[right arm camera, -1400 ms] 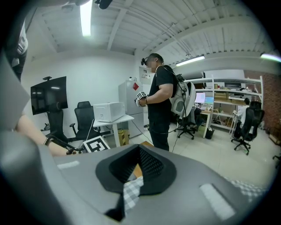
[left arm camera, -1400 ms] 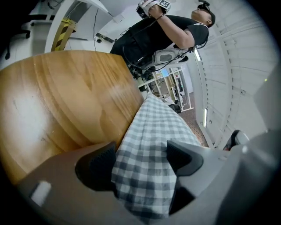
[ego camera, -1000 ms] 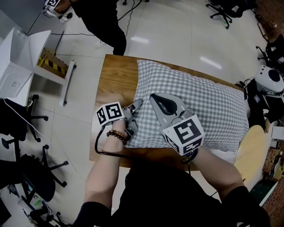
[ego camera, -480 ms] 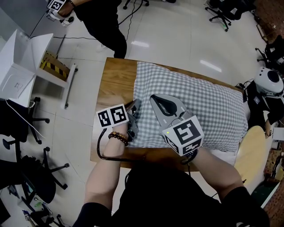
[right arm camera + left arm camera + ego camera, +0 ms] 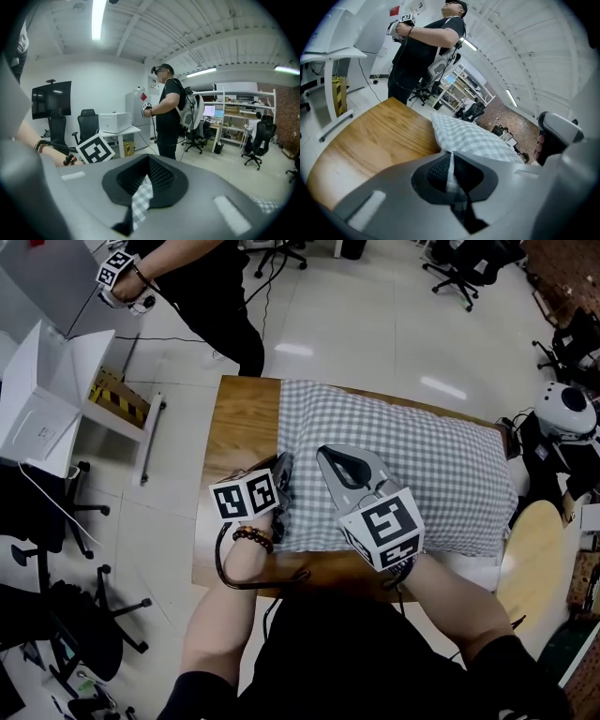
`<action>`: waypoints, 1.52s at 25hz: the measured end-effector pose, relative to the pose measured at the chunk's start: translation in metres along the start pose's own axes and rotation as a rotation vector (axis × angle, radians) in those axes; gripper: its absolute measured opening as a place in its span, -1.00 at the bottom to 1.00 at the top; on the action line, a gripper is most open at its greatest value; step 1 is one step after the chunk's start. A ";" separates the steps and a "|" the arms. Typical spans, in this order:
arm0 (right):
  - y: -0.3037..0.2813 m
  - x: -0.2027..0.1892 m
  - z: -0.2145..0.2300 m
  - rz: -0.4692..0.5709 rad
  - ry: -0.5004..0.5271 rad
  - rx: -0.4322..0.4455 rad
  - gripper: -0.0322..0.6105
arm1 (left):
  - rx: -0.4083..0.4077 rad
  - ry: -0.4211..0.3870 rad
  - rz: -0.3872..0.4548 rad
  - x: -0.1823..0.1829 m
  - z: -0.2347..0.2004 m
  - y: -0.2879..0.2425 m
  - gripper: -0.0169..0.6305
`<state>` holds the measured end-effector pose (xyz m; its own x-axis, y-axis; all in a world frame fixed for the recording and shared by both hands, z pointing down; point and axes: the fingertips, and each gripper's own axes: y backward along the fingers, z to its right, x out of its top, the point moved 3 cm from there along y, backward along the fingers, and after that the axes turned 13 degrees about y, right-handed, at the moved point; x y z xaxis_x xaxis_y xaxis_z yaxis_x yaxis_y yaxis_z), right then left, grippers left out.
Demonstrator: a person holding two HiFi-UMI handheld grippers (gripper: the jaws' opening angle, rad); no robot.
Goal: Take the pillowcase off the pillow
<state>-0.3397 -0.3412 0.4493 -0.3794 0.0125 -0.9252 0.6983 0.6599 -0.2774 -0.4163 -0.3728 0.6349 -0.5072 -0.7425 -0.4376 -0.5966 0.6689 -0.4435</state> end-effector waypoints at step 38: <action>0.303 -0.059 0.079 0.080 0.023 -0.177 -0.89 | 0.235 -0.148 0.331 -0.027 0.124 0.102 -0.93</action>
<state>-0.0578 -0.2014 0.3999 -0.3420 0.0857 -0.9358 0.6097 0.7780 -0.1516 -0.3862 -0.2798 0.5043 -0.5423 -0.4850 -0.6861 -0.2507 0.8728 -0.4189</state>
